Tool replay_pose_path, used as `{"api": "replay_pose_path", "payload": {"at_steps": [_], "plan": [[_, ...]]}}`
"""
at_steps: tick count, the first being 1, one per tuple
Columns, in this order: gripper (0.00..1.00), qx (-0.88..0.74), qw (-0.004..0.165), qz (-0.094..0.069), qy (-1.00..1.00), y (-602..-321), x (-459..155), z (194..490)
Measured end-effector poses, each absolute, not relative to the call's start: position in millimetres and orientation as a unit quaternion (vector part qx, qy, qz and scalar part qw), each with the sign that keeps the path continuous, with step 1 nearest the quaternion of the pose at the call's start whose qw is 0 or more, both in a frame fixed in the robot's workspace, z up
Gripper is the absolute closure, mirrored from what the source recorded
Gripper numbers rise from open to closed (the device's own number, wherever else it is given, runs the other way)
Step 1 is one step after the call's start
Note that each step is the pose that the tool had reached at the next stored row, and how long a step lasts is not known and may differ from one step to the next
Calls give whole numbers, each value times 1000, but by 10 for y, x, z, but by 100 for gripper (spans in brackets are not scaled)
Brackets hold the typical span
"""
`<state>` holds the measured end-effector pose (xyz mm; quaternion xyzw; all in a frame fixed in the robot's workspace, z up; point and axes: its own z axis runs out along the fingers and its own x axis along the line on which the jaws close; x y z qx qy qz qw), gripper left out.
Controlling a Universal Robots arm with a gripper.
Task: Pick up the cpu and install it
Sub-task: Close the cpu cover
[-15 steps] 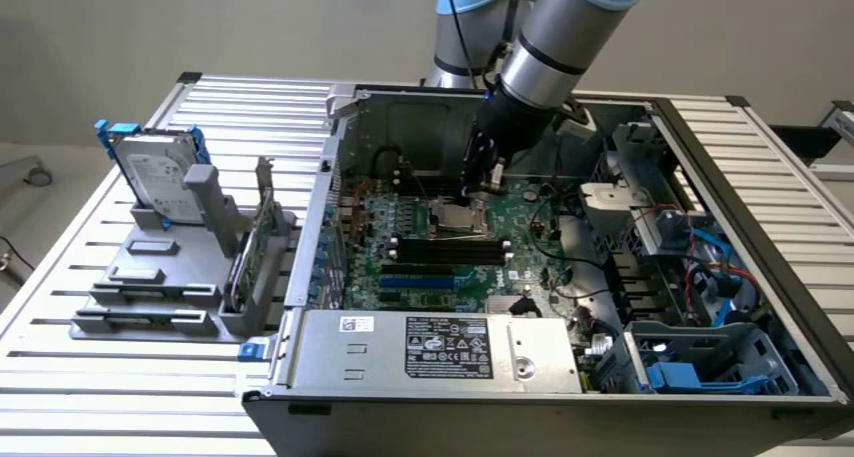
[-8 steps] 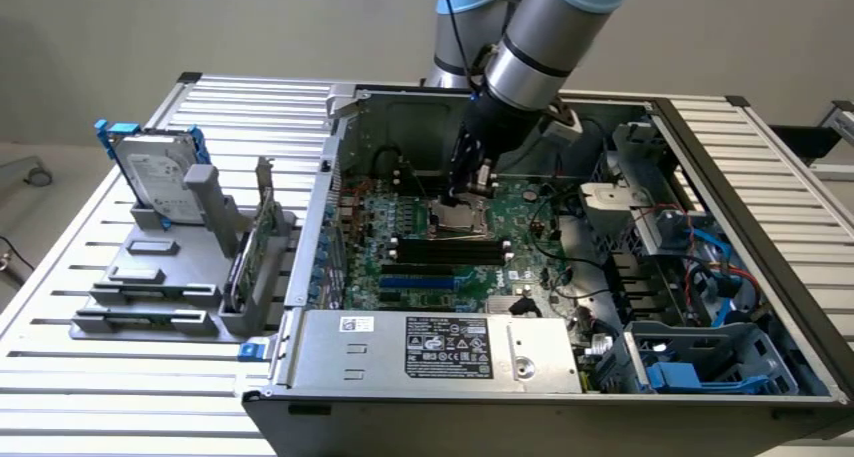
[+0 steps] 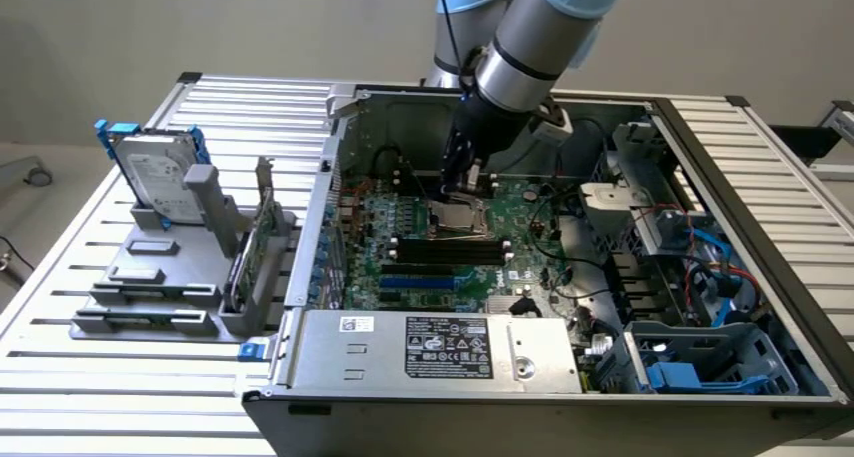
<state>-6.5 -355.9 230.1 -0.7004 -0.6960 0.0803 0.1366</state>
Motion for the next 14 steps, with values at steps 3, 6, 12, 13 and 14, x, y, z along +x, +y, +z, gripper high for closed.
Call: {"api": "replay_pose_path", "payload": {"at_steps": [3,6,12,13,14], "plan": [[89,-700,139,78,-696,-3559,-107,2290],[89,-700,141,76,-696,-3559,-141,2278],[89,-698,146,71,-697,-3552,-173,2221],[89,-698,147,70,-697,-3550,-176,2206],[89,-698,148,69,-697,-3547,-179,2191]]}}
